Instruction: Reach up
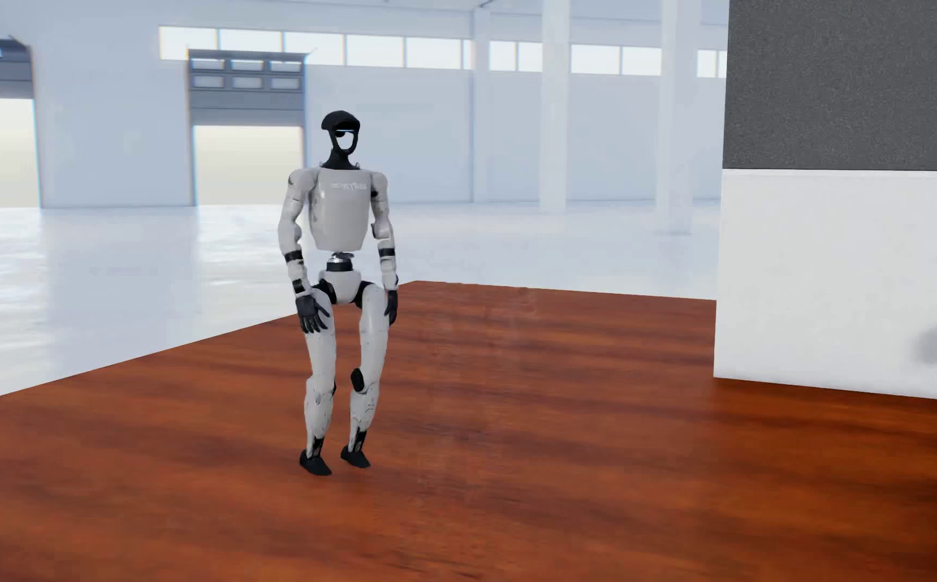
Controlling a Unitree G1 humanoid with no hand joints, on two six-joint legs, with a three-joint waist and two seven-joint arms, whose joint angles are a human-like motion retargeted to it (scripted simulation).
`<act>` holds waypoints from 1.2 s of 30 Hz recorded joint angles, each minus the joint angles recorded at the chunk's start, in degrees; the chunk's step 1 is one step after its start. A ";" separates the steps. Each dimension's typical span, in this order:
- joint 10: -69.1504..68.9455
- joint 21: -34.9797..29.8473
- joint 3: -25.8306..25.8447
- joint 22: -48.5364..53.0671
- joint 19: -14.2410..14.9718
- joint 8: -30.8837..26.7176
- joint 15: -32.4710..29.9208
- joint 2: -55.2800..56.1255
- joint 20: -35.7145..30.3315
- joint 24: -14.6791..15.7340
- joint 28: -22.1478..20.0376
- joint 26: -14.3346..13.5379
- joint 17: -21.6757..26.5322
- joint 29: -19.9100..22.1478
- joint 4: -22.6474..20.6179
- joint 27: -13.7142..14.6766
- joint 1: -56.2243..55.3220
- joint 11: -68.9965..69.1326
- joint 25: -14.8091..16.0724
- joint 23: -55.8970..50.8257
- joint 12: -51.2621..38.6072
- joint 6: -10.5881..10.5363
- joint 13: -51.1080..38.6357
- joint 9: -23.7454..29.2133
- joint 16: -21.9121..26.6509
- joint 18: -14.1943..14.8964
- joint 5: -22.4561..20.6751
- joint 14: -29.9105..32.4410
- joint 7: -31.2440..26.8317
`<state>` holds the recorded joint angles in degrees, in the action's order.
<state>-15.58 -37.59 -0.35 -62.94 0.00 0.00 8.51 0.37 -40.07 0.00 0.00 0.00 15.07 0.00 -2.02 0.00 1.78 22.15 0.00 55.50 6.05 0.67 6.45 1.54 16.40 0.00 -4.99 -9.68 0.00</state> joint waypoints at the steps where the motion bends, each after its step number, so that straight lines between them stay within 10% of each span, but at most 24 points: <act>1: 0.03 -0.04 -0.08 0.05 0.00 0.00 0.00 0.02 0.03 0.00 0.00 0.00 0.09 0.00 -0.01 0.00 0.07 0.13 0.00 -0.62 -0.04 0.09 0.14 0.03 0.08 0.00 -0.03 -0.02 0.00; 3: 0.08 9.04 0.25 1.18 0.00 0.00 0.21 -0.10 1.25 0.00 0.00 0.00 1.05 0.00 0.01 0.00 0.21 0.16 0.00 -11.95 0.85 0.30 3.20 -0.08 0.52 0.00 0.00 0.25 0.00; 6: 0.40 29.61 3.83 1.38 0.00 0.00 -1.02 -0.06 2.83 0.00 0.00 0.00 8.80 0.00 0.53 0.00 0.31 -0.07 0.00 -57.90 3.81 0.83 -1.83 -0.84 1.23 0.00 -0.06 3.62 0.00; 11: 1.84 57.69 1.30 0.76 0.00 0.00 -4.53 -0.01 -3.76 0.00 0.00 0.00 31.85 0.00 0.62 0.00 1.28 3.80 0.00 -77.68 0.59 4.54 -62.16 -0.03 6.52 0.00 -0.02 7.26 0.00; 16: 1.39 44.56 1.65 1.40 0.00 0.00 -1.05 -0.26 -0.53 0.00 0.00 0.00 46.44 0.00 0.74 0.00 0.83 0.36 0.00 -80.53 -0.22 9.22 -91.40 -0.79 10.11 0.00 -0.20 6.64 0.00; 36: 1.69 30.74 1.38 1.93 0.00 0.00 -3.49 -0.43 -2.36 0.00 0.00 0.00 51.51 0.00 0.98 0.00 1.44 3.18 0.00 -81.86 1.01 9.29 -94.21 -0.83 10.78 0.00 -0.55 7.99 0.00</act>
<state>-13.89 -6.86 1.03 -61.01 0.00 0.00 5.02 -0.05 -42.43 0.00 0.00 0.00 66.57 0.00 -1.05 0.00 3.22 25.33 0.00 -26.35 7.06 9.96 -87.76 0.71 27.18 0.00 -5.54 -1.69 0.00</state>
